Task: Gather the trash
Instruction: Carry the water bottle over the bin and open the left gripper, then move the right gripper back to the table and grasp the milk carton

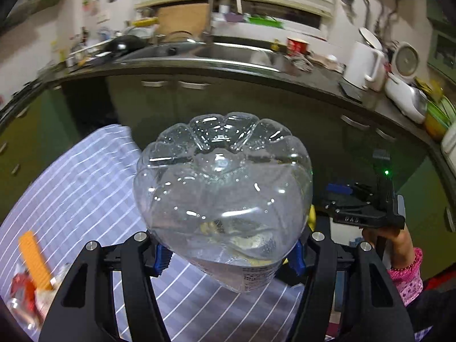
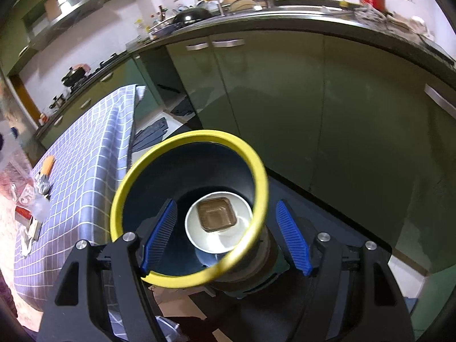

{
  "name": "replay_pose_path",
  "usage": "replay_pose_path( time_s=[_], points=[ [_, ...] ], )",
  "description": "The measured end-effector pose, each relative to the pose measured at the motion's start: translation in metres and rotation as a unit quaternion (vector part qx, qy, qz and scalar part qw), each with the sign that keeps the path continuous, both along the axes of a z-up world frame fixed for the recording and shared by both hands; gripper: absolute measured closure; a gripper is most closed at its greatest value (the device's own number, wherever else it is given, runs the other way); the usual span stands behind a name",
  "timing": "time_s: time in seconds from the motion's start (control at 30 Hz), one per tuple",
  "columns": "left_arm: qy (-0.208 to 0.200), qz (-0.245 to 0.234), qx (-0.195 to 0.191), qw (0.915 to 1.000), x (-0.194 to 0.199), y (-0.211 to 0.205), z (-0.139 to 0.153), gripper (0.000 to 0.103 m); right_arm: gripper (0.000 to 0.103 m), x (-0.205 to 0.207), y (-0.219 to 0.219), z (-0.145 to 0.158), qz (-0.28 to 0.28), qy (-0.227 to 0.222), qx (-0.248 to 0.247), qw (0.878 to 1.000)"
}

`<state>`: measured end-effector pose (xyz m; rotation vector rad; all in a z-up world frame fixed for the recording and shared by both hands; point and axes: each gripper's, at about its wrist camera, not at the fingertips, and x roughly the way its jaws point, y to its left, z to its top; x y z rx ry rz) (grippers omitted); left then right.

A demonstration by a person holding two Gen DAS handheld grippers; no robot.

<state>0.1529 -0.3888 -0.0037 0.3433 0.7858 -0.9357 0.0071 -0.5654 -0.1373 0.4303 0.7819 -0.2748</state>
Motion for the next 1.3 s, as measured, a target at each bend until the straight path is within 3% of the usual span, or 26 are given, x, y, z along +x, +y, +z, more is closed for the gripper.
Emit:
replay_pose_path(
  time_s=[0.27, 0.5, 0.63, 0.97, 1.3],
  points=[
    [0.033, -0.048, 0.025, 0.998, 0.006, -0.082, -0.052, 0.04, 0.035, 0.001, -0.013, -0.014, -0.01, 0.011, 0.015, 1.0],
    [0.054, -0.062, 0.056, 0.9951, 0.004, -0.112, -0.09, 0.039, 0.035, 0.006, -0.013, -0.016, -0.007, 0.014, 0.019, 1.0],
    [0.049, -0.058, 0.057, 0.9955, 0.001, -0.112, -0.091, 0.026, 0.035, 0.007, -0.014, -0.016, -0.007, 0.013, 0.02, 1.0],
    [0.026, -0.024, 0.029, 0.999, -0.007, -0.045, -0.055, 0.02, 0.033, 0.005, -0.006, -0.01, -0.001, 0.008, 0.016, 1.0],
    [0.025, 0.094, -0.003, 0.9953, 0.002, 0.087, -0.043, 0.018, 0.033, 0.019, 0.017, -0.001, 0.028, 0.01, 0.004, 1.0]
  ],
)
